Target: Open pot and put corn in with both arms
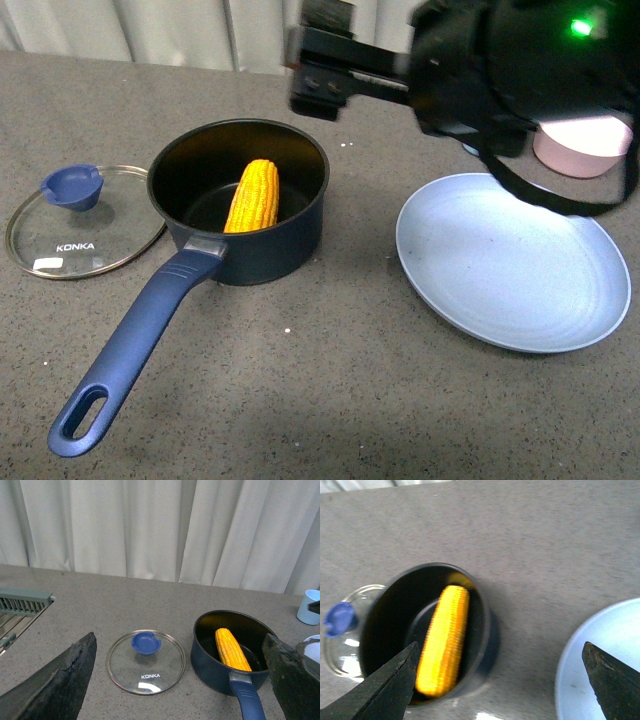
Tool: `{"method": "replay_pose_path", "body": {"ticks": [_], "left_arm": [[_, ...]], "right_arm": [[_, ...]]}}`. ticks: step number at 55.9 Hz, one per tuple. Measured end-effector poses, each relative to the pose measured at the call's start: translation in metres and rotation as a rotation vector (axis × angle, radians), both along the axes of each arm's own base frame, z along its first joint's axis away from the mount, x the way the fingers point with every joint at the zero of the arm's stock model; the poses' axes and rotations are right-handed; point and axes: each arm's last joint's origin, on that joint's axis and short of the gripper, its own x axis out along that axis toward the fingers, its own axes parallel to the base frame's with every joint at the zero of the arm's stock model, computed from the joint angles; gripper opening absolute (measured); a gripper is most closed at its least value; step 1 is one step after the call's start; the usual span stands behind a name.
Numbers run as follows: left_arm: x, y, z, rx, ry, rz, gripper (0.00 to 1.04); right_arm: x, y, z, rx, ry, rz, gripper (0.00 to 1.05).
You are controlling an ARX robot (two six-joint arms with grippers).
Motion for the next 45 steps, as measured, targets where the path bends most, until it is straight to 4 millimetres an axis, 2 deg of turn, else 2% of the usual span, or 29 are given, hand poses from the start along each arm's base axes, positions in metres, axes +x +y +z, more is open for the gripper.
{"method": "replay_pose_path", "body": {"ticks": [9,11,25,37,45], "left_arm": [[0.0,0.0,0.0,0.0,0.0,0.0,0.98],[0.0,0.0,0.0,0.0,0.0,0.0,0.98],[0.0,0.0,0.0,0.0,0.0,0.0,0.98],[0.0,0.0,0.0,0.0,0.0,0.0,0.98],[0.0,0.0,0.0,0.0,0.0,0.0,0.98]], "right_arm": [[-0.033,-0.045,-0.009,-0.145,-0.104,-0.128,0.95],[-0.046,-0.06,-0.011,-0.185,-0.123,-0.157,0.95],[-0.103,-0.109,-0.013,-0.301,-0.238,-0.206,0.95],[-0.136,-0.141,0.001,-0.354,-0.374,-0.303,0.95],[-0.14,-0.144,0.0,-0.363,-0.383,-0.309,0.95]]}}
